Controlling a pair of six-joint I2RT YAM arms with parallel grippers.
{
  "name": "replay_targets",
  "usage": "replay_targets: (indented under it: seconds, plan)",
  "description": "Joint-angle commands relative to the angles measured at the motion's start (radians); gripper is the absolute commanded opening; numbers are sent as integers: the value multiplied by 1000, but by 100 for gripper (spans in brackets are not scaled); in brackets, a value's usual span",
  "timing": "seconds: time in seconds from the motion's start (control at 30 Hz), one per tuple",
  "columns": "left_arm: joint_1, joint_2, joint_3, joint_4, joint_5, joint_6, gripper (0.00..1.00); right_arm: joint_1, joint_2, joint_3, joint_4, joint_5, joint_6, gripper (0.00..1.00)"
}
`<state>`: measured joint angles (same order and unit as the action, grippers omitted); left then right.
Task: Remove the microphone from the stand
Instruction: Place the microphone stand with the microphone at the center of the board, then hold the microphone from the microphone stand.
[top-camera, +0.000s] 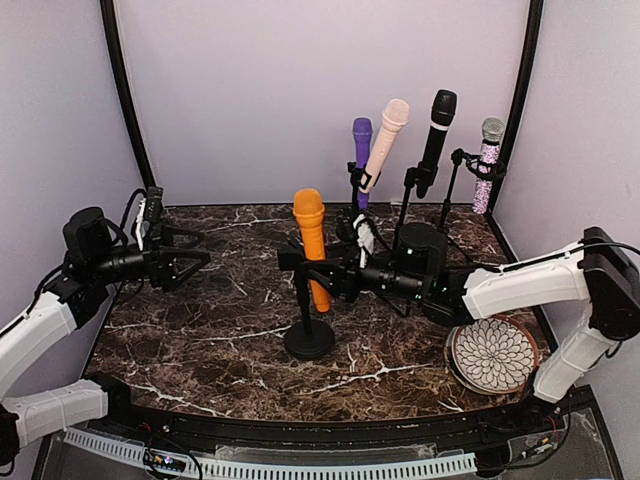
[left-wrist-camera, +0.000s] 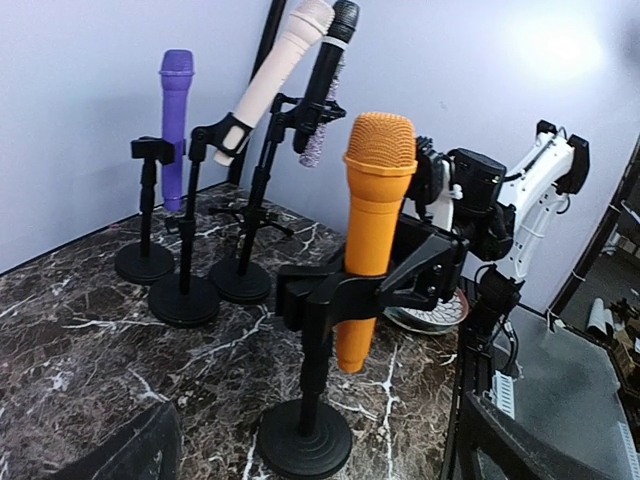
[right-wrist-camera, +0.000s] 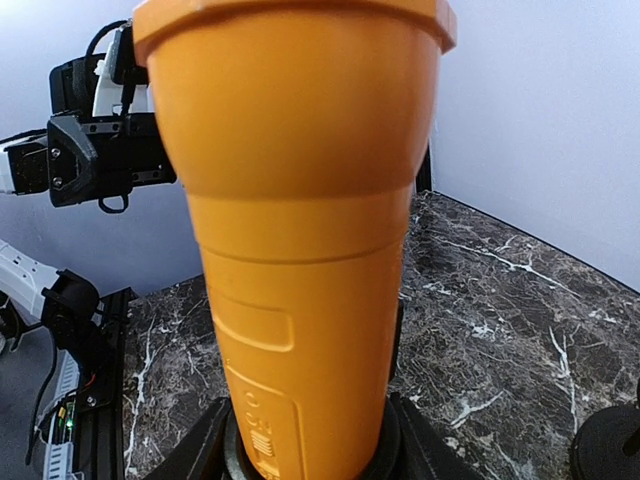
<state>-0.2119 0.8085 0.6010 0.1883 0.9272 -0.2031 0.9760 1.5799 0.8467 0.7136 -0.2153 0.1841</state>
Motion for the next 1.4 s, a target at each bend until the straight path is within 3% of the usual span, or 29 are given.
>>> replay_targets:
  seconds: [0.0, 0.3, 0.43, 0.7, 0.93, 1.0, 1.13, 1.37]
  plan:
    - [-72, 23, 9, 33, 49, 61, 99, 9, -53, -18, 120, -19, -5, 51]
    - [-181, 150, 105, -29, 42, 154, 98, 12, -135, -118, 91, 44, 1, 84]
    - [-241, 209, 174, -50, -8, 211, 99, 14, -204, -181, 73, 131, 13, 92]
    - [-350, 353, 337, -73, -75, 305, 98, 54, -400, -221, -110, 316, 48, 93]
    - [-352, 376, 300, -6, -84, 288, 99, 125, -518, -127, -370, 410, 168, 94]
    - [-352, 364, 287, -32, -97, 295, 99, 164, -523, -89, -438, 458, 182, 94]
    - [-353, 322, 285, -71, -204, 311, 99, 279, -502, 47, -592, 703, 197, 94]
    - [-352, 294, 291, -87, -260, 304, 99, 326, -384, 195, -648, 807, 232, 95]
